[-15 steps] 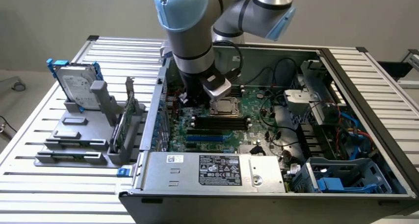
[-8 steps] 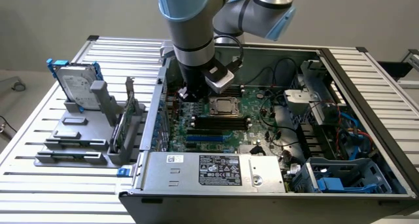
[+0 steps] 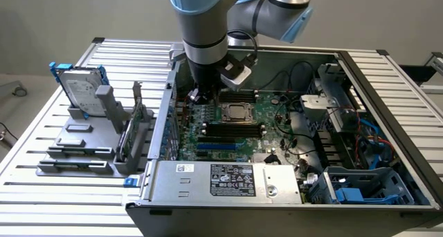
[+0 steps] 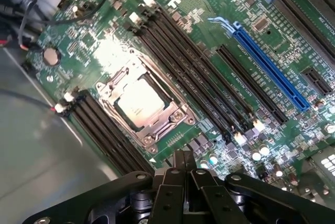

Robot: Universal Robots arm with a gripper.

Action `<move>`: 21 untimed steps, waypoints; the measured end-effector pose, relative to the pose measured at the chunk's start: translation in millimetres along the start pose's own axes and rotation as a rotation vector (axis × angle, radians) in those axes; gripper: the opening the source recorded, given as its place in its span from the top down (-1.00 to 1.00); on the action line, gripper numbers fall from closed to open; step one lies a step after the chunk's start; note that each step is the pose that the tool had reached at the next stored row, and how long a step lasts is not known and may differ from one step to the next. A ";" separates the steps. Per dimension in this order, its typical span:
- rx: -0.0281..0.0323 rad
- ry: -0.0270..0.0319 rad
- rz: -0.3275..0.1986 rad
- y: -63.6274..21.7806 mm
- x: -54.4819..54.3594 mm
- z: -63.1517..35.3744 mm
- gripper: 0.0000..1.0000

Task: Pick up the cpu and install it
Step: 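Install the first cpu locking lever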

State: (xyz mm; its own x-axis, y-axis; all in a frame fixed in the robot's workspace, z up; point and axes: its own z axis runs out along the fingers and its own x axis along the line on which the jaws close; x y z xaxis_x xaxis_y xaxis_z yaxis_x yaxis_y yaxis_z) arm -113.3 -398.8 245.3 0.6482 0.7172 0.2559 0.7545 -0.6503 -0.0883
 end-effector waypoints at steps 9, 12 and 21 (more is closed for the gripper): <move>0.0313 -0.0231 -0.154 -0.1 0.3 -1.0 0.79; 0.0377 -0.0285 -0.203 -0.1 0.2 -1.0 0.79; 0.0332 -0.0640 -0.301 -4.0 4.6 0.5 0.79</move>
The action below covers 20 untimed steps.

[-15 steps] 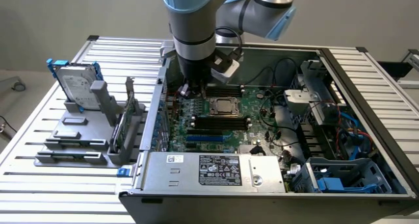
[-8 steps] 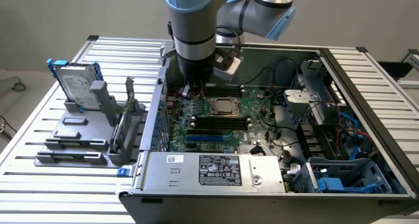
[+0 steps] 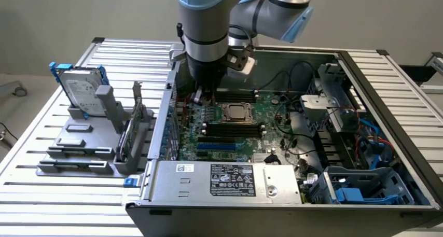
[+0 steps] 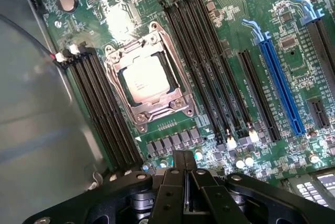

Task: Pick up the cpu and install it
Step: 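Install the first cpu locking lever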

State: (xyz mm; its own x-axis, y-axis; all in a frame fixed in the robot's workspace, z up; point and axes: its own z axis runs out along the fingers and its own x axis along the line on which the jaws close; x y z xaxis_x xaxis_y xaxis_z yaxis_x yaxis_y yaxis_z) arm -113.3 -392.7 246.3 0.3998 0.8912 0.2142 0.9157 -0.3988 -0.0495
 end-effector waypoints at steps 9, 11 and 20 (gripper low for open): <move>-0.0206 -0.0487 -0.032 -7.4 16.4 4.3 0.79; -0.0253 -0.0575 -0.047 -7.9 17.7 4.9 0.79; -0.0590 -0.0936 -0.114 -10.6 23.4 9.2 0.79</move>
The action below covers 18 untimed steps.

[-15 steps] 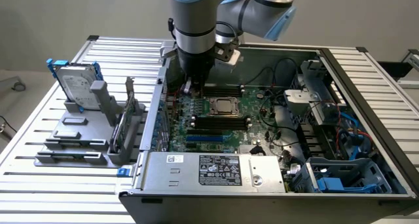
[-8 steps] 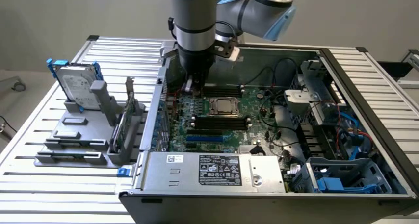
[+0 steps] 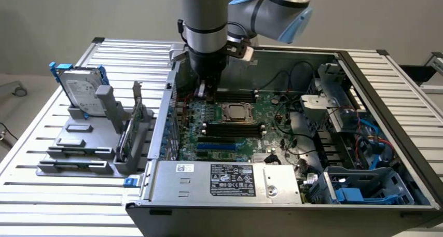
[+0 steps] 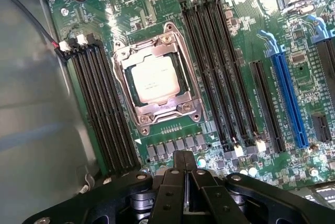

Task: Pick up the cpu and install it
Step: 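Install the first cpu locking lever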

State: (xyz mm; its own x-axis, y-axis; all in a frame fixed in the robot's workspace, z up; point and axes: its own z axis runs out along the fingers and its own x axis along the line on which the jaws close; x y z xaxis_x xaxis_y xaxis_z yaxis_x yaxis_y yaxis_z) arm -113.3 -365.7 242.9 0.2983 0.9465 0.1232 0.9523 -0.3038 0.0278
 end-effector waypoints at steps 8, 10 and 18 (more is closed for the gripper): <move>-0.0306 -0.0847 -0.031 -3.5 10.1 4.3 0.79; -0.0379 -0.1099 -0.035 -4.6 13.7 5.2 0.79; -0.0422 -0.1270 -0.039 -6.5 19.6 5.9 0.79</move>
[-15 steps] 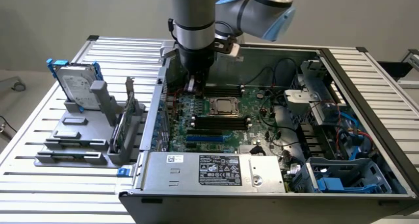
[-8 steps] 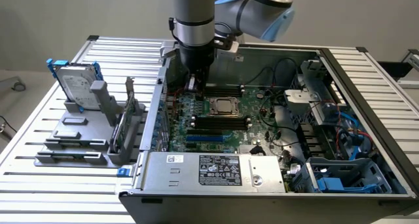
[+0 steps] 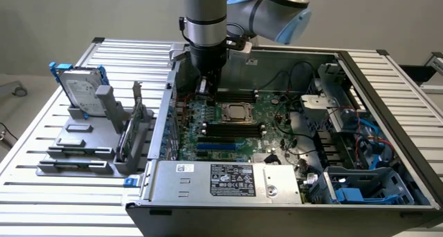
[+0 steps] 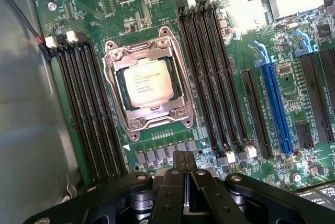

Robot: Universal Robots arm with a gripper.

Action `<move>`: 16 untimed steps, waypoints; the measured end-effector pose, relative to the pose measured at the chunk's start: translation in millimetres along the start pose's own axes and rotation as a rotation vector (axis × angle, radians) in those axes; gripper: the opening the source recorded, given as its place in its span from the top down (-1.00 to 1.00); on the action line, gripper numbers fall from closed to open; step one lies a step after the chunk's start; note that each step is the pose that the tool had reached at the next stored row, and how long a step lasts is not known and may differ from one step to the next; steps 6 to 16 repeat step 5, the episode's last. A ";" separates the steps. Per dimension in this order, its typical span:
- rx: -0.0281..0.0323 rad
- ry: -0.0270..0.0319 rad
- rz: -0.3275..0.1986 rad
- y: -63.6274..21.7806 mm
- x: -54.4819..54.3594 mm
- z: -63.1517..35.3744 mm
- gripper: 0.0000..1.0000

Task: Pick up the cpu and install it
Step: 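Install the first cpu locking lever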

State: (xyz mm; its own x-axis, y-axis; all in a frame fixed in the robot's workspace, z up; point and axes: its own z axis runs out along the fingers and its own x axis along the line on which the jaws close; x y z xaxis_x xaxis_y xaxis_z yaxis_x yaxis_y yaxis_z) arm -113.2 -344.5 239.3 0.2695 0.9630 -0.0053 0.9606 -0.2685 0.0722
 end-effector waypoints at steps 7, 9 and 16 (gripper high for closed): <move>0.0000 0.0001 0.000 0.0 0.0 0.0 0.79; 0.0000 0.0001 0.000 0.0 0.0 0.0 0.79; 0.0000 0.0001 0.000 0.0 0.0 0.0 0.79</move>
